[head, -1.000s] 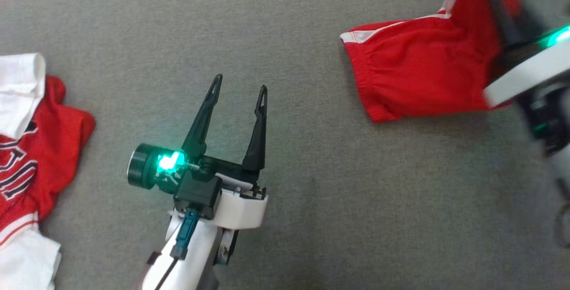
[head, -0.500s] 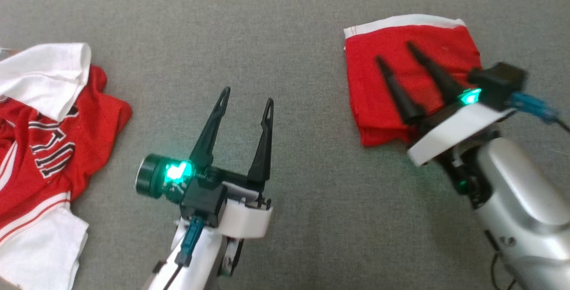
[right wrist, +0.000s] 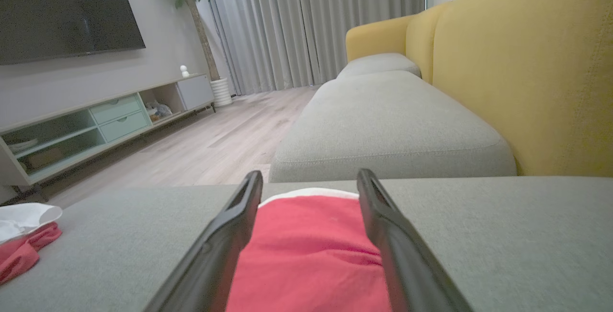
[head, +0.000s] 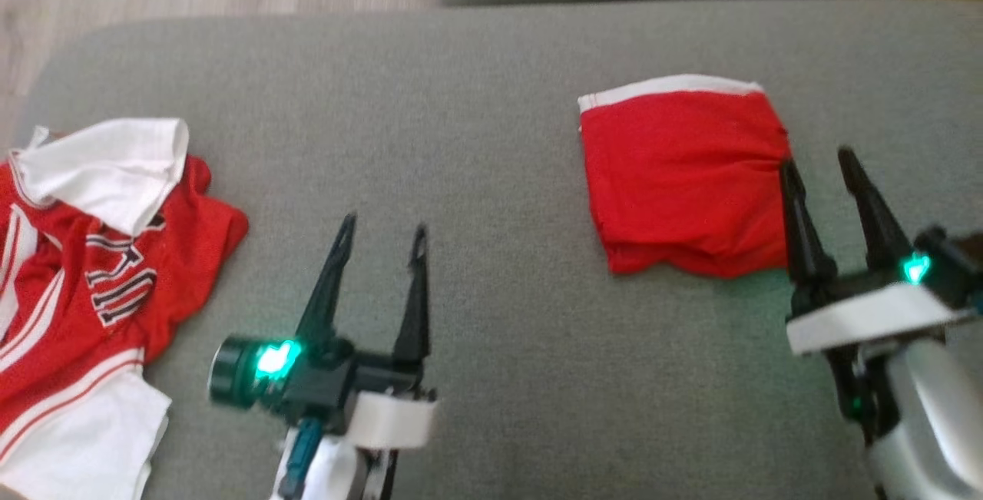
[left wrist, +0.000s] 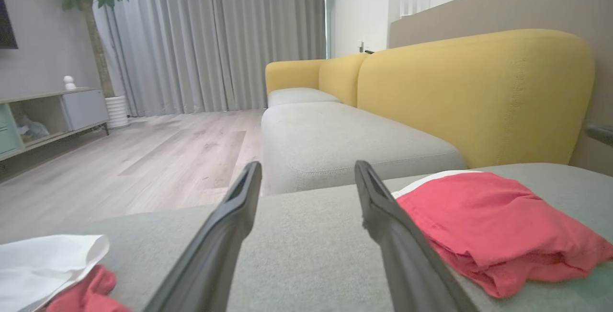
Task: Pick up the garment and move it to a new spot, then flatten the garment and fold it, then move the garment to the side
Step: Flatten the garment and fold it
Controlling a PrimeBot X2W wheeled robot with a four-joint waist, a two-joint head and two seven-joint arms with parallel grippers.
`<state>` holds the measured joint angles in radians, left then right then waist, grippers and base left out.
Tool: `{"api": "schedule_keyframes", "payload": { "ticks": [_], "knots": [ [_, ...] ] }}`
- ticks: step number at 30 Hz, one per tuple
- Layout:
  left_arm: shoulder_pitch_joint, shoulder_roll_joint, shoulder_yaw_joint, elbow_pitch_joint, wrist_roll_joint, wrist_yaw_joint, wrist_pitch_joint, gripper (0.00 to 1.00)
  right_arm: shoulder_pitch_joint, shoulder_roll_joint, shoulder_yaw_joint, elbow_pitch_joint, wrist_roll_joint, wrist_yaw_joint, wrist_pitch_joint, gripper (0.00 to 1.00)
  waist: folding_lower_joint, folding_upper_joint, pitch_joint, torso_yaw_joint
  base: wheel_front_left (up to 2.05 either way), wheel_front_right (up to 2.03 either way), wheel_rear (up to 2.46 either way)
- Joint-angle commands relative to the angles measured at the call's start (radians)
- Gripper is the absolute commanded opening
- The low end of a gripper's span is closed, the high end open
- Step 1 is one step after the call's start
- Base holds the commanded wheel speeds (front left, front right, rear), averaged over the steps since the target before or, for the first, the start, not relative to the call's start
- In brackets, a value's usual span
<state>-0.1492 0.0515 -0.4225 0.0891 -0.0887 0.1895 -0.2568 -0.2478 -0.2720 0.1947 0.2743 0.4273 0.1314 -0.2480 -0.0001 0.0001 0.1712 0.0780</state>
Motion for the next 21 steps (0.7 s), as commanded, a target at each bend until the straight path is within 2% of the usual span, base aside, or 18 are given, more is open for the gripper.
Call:
{"api": "schedule_keyframes", "payload": {
  "ticks": [1,5,11,21],
  "knots": [
    [0.02,0.0,0.054,-0.024,-0.013,0.014,-0.005,1.0,0.028,0.002,-0.005,-0.05,-0.032,-0.001,-0.013,1.0,0.0001,-0.0001,-0.041,-0.011,0.0,0.0,0.0],
    [0.064,0.0,0.099,0.002,-0.019,0.022,-0.005,1.0,0.106,0.03,-0.035,-0.095,-0.078,-0.001,-0.013,1.0,0.0001,-0.0001,-0.078,-0.021,0.0,0.0,0.0],
    [0.138,0.0,0.164,0.022,-0.021,0.031,-0.005,1.0,0.208,0.057,-0.034,-0.095,-0.129,-0.001,-0.014,1.0,0.0001,-0.0001,-0.142,-0.023,0.0,0.0,0.0],
    [0.215,-0.001,0.207,0.031,-0.005,0.006,-0.005,1.0,0.289,0.084,-0.045,-0.102,-0.173,-0.001,-0.014,1.0,0.0001,-0.0001,-0.185,-0.022,0.0,0.0,0.0]
  ]
}}
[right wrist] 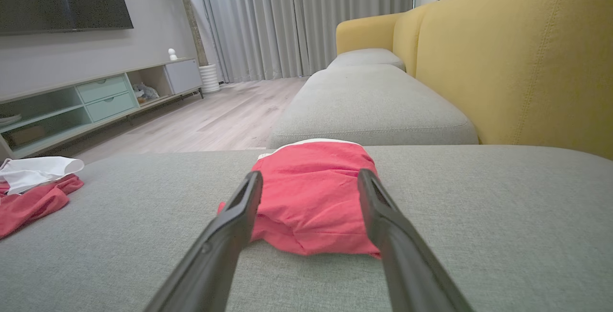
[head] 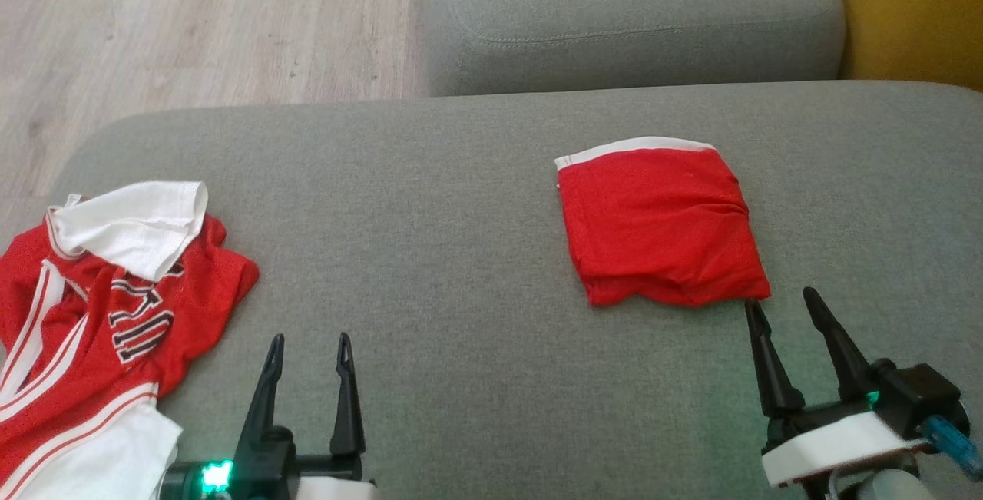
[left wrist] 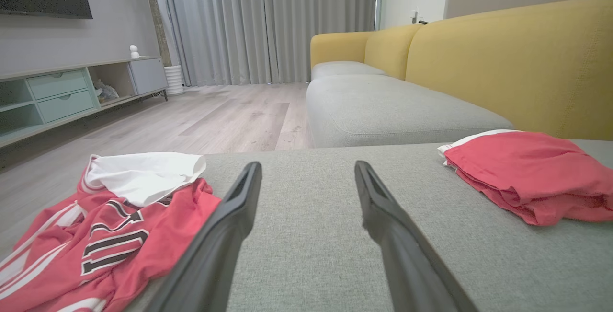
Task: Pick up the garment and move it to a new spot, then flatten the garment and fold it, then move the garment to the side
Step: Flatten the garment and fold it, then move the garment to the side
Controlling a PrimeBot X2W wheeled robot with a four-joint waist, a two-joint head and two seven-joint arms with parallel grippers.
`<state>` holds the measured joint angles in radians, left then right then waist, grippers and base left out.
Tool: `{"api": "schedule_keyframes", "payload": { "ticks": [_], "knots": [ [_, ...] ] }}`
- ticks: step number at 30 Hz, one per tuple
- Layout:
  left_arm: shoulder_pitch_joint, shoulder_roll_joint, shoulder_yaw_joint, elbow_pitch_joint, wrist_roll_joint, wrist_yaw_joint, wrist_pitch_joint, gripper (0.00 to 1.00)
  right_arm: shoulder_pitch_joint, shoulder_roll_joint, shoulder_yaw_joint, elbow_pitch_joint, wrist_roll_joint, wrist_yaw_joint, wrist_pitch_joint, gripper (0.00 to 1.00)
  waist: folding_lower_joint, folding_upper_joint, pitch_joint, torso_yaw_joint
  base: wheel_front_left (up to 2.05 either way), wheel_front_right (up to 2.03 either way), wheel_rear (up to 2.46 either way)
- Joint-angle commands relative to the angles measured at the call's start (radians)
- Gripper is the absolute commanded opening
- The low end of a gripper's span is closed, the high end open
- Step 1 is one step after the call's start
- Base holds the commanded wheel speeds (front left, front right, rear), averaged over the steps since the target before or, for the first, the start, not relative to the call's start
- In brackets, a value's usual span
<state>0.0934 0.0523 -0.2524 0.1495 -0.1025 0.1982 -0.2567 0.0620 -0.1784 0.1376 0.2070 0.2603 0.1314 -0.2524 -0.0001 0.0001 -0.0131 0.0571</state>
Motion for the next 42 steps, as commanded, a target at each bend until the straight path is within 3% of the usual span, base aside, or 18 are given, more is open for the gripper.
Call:
{"api": "schedule_keyframes", "payload": {
  "ticks": [1,29,35,42],
  "knots": [
    [-0.024,-0.002,0.04,-0.027,0.013,-0.004,-0.005,1.0,-0.019,-0.009,0.013,-0.032,-0.011,-0.001,-0.009,1.0,0.0001,-0.0001,-0.003,-0.003,0.0,0.0,0.0],
    [-0.036,-0.002,0.035,0.0,0.019,-0.016,-0.005,1.0,-0.053,0.014,0.0,0.004,-0.03,-0.001,-0.009,1.0,0.0001,-0.0001,0.019,-0.017,0.0,0.0,0.0],
    [-0.08,-0.002,0.01,-0.037,0.032,-0.02,-0.005,1.0,-0.184,0.002,-0.017,0.065,0.007,-0.001,-0.009,1.0,0.0001,-0.0001,0.119,-0.018,0.0,0.0,0.0],
    [-0.144,-0.002,-0.033,-0.052,0.048,-0.018,-0.005,1.0,-0.37,-0.053,0.008,0.239,0.075,-0.001,0.008,1.0,0.0001,-0.0001,0.211,-0.004,0.0,0.0,0.0]
  ]
}}
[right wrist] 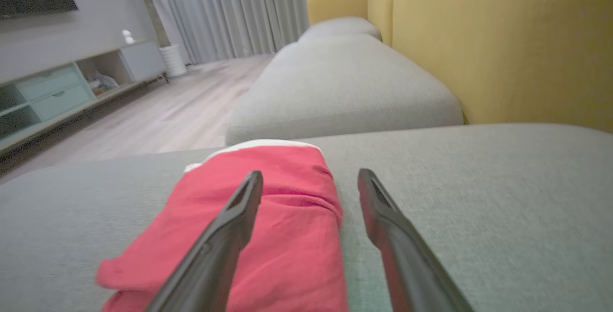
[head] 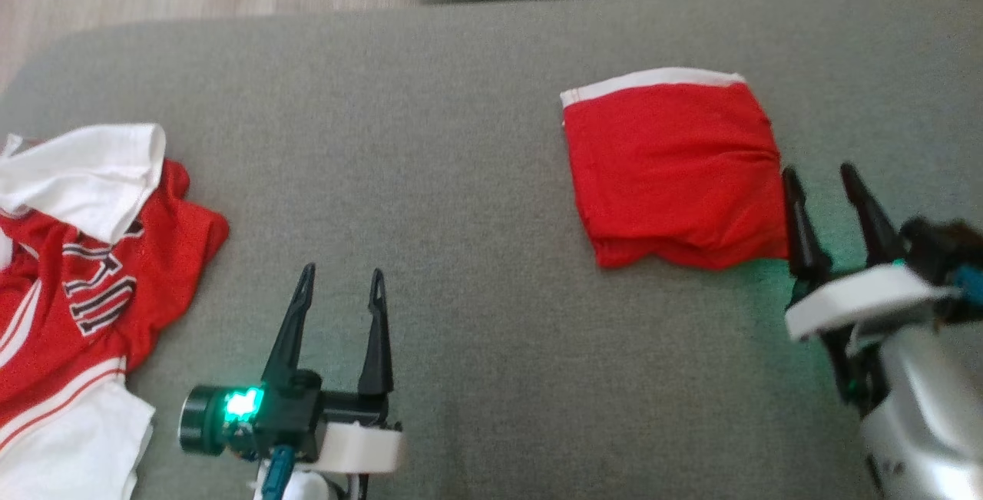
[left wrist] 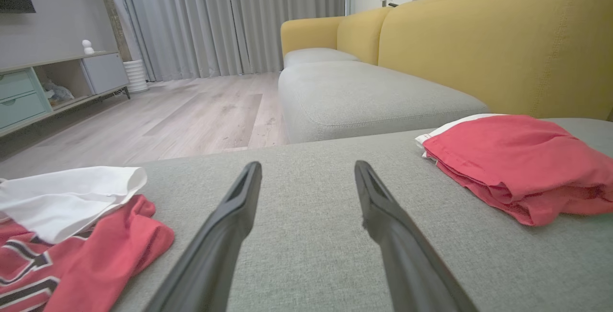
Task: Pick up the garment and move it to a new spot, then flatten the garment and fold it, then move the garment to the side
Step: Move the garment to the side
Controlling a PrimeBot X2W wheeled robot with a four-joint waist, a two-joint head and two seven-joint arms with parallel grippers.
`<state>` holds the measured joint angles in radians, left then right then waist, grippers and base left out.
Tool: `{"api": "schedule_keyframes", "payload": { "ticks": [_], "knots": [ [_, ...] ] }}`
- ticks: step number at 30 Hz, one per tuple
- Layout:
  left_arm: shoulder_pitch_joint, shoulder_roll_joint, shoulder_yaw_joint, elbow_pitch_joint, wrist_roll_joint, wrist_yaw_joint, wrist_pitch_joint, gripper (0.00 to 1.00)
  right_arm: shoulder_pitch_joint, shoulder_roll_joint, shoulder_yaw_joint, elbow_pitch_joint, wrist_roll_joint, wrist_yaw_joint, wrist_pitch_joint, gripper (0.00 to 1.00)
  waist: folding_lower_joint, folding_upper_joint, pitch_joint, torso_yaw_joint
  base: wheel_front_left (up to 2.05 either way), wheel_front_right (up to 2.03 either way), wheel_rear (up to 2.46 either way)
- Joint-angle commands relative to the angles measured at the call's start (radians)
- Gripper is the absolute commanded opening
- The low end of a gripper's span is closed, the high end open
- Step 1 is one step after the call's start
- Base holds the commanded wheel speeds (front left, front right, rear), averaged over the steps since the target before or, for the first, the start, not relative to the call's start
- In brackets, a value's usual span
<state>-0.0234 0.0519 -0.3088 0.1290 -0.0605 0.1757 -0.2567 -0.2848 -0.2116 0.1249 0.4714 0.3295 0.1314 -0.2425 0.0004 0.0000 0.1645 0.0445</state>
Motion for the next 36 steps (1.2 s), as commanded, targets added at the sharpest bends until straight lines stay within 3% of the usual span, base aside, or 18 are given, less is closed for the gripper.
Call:
{"api": "schedule_keyframes", "payload": {
  "ticks": [1,12,13,15,17,25,36],
  "knots": [
    [-0.037,-0.002,0.018,-0.031,0.004,0.006,-0.005,1.0,-0.057,-0.03,0.025,0.005,0.017,-0.001,0.013,1.0,-0.0004,0.0,0.044,0.01,0.0,0.0,0.0],
    [-0.118,-0.002,-0.056,-0.018,-0.013,0.023,-0.005,1.0,-0.286,-0.115,0.128,0.26,0.129,-0.001,0.189,0.99,-0.0004,0.0,0.124,0.044,0.0,0.0,0.0],
    [-0.121,-0.002,-0.059,-0.016,-0.015,0.024,-0.005,1.0,-0.288,-0.113,0.145,0.273,0.148,-0.001,0.206,0.81,-0.0004,0.0,0.126,0.047,0.0,0.0,0.0],
    [-0.125,-0.002,-0.061,-0.013,-0.018,0.03,-0.005,1.0,-0.285,-0.099,0.171,0.287,0.205,-0.001,0.24,0.21,-0.0004,0.0,0.128,0.05,0.0,0.0,0.0],
    [-0.125,-0.002,-0.062,-0.014,-0.021,0.034,-0.005,1.0,-0.28,-0.094,0.189,0.278,0.27,-0.001,0.259,0.0,-0.0004,0.0,0.132,0.05,0.0,0.0,0.0],
    [-0.131,-0.002,-0.05,-0.03,-0.013,0.038,-0.005,1.0,-0.296,-0.215,0.228,0.244,0.286,-0.001,0.225,0.0,-0.0004,0.0,0.173,-0.001,0.0,0.0,0.0],
    [-0.254,-0.002,-0.076,-0.066,0.0,0.017,-0.005,1.0,-0.301,-0.54,0.127,0.18,0.234,-0.001,0.247,0.0,-0.0004,0.0,0.373,-0.1,0.0,0.0,0.0]
  ]
}}
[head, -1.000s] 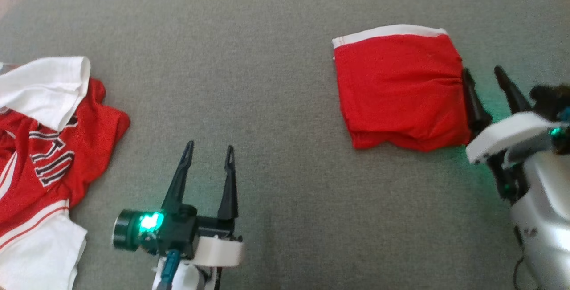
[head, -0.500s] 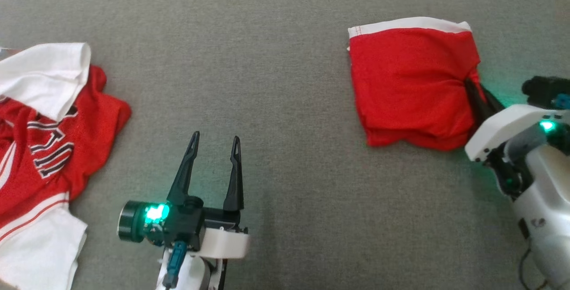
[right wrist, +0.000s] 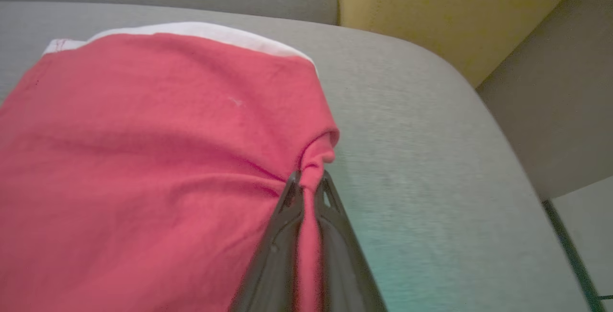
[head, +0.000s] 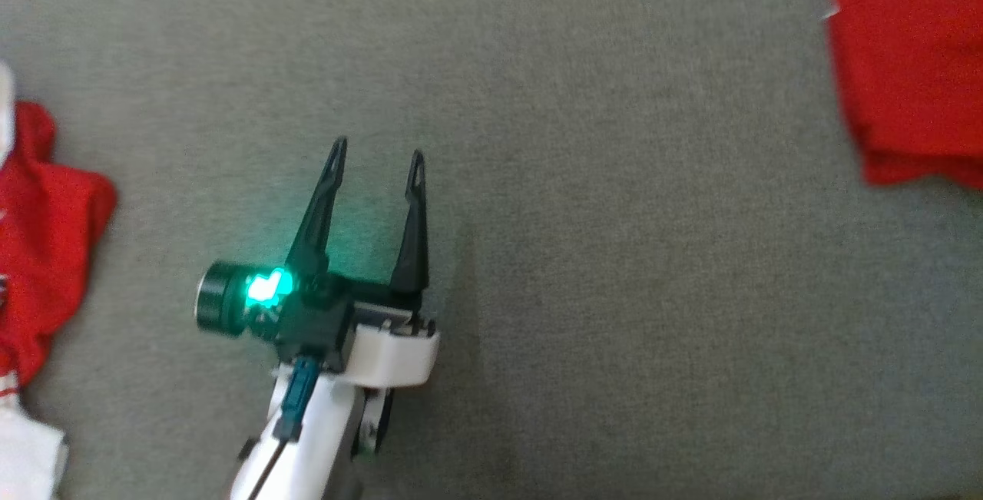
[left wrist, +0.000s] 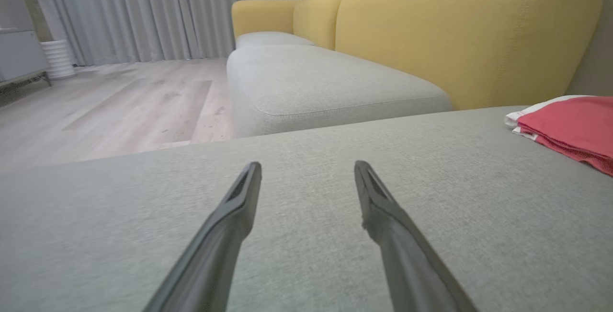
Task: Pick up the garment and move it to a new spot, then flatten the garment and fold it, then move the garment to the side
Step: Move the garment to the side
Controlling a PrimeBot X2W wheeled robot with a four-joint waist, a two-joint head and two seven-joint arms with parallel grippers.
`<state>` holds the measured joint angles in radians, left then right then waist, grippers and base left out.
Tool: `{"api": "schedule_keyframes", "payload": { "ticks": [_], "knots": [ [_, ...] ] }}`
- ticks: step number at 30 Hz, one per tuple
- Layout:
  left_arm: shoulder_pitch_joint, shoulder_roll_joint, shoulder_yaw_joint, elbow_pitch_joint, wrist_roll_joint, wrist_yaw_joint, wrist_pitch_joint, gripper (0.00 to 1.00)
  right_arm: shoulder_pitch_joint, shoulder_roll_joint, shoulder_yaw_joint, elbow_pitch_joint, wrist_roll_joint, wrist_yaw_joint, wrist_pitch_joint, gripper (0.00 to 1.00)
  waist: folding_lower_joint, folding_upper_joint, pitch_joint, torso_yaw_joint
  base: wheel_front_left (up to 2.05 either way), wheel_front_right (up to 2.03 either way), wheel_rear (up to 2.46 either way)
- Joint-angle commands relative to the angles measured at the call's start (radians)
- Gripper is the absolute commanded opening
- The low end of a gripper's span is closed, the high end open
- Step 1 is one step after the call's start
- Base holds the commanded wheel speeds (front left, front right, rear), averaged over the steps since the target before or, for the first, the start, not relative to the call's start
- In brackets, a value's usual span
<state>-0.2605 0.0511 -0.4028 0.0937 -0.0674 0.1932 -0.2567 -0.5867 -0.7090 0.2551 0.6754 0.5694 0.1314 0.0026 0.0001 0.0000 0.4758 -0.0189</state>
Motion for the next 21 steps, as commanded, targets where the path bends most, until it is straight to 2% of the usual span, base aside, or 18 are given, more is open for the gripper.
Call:
{"api": "schedule_keyframes", "payload": {
  "ticks": [1,5,9,10,11,12,13,17,21],
  "knots": [
    [-0.034,-0.001,0.012,-0.03,0.009,-0.004,-0.005,1.0,0.002,-0.066,-0.023,-0.027,-0.006,-0.001,0.005,0.0,-0.0001,0.0,0.081,-0.042,0.0,0.0,0.0],
    [-0.113,-0.001,-0.01,-0.026,0.038,-0.024,-0.005,1.0,-0.006,-0.158,-0.111,-0.021,-0.039,-0.001,-0.013,0.0,-0.0001,0.0,0.152,-0.05,0.0,0.0,0.0],
    [-0.167,-0.001,-0.011,-0.025,0.055,-0.028,-0.005,1.0,-0.021,-0.203,-0.183,-0.02,-0.093,-0.001,-0.034,0.0,-0.0001,0.0,0.194,-0.052,0.0,0.0,0.0],
    [-0.182,-0.001,-0.01,-0.025,0.058,-0.029,-0.005,1.0,-0.027,-0.211,-0.212,-0.021,-0.117,-0.001,-0.046,0.07,-0.0001,0.0,0.204,-0.051,0.0,0.0,0.0],
    [-0.194,-0.001,-0.009,-0.025,0.06,-0.029,-0.005,1.0,-0.03,-0.212,-0.234,-0.022,-0.139,-0.001,-0.053,0.2,-0.0001,0.0,0.211,-0.049,0.0,0.0,0.0],
    [-0.204,-0.001,-0.008,-0.023,0.06,-0.029,-0.005,1.0,-0.032,-0.206,-0.257,-0.021,-0.155,-0.001,-0.053,0.91,-0.0001,0.0,0.215,-0.048,0.0,0.0,0.0],
    [-0.211,-0.001,-0.007,-0.021,0.06,-0.029,-0.005,1.0,-0.037,-0.199,-0.281,-0.022,-0.177,-0.001,-0.062,1.0,-0.0001,0.0,0.217,-0.046,0.0,0.0,0.0],
    [-0.224,-0.001,-0.015,-0.018,0.044,-0.021,-0.005,1.0,-0.032,-0.168,-0.351,-0.04,-0.309,-0.001,-0.112,1.0,-0.0001,0.0,0.207,-0.028,0.0,0.0,0.0],
    [-0.205,-0.001,-0.029,-0.015,0.021,-0.007,-0.005,1.0,-0.002,-0.078,-0.392,-0.085,-0.425,-0.001,-0.153,1.0,-0.0001,0.0,0.162,0.0,0.0,0.0,0.0]
  ]
}}
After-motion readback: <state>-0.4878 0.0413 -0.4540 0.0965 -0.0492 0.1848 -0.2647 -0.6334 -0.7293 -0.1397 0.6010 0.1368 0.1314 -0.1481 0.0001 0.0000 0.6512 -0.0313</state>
